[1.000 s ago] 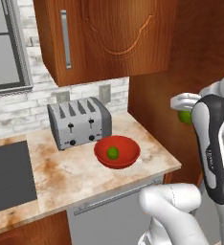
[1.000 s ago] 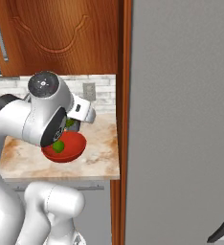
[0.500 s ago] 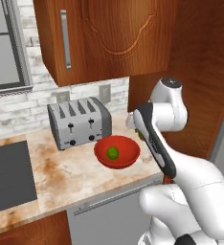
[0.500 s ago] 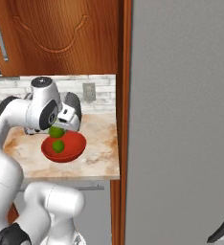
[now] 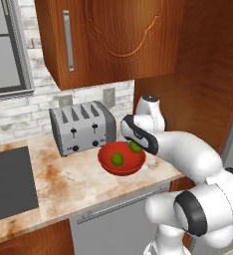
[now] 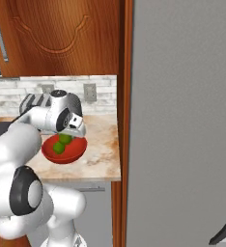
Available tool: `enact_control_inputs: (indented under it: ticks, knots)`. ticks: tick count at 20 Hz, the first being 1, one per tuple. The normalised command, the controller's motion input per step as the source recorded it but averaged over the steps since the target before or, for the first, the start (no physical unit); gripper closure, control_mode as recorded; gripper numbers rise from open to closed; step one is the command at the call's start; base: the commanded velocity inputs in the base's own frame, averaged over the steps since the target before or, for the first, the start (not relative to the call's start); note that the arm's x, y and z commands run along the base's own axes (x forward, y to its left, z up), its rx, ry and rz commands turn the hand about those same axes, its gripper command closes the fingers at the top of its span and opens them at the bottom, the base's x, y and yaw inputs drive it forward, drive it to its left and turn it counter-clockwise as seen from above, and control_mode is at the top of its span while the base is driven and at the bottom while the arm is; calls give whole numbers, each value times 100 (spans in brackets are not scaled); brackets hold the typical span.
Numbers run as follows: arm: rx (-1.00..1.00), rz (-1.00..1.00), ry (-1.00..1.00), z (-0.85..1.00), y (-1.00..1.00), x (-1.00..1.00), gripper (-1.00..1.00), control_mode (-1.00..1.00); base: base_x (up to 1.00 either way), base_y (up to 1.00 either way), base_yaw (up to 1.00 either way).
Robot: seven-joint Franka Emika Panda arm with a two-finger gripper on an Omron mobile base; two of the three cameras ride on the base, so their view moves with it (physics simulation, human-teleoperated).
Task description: Take the lime, lime, and fish from the freezer and place them in the bowl on the counter.
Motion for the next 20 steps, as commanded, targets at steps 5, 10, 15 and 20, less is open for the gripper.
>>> enact_control_inputs:
  ticks: [5,10,15,20]
  knots:
    - [-2,2,3,-82,20,76,100,-100,0,0,0]
    - [-1,1,0,-46,9,40,-100,-100,0,0,0]
    - [1,0,0,11,0,0,-100,-100,0,0,0]
    - [0,-1,-8,48,0,-15,-100,-100,0,0,0]
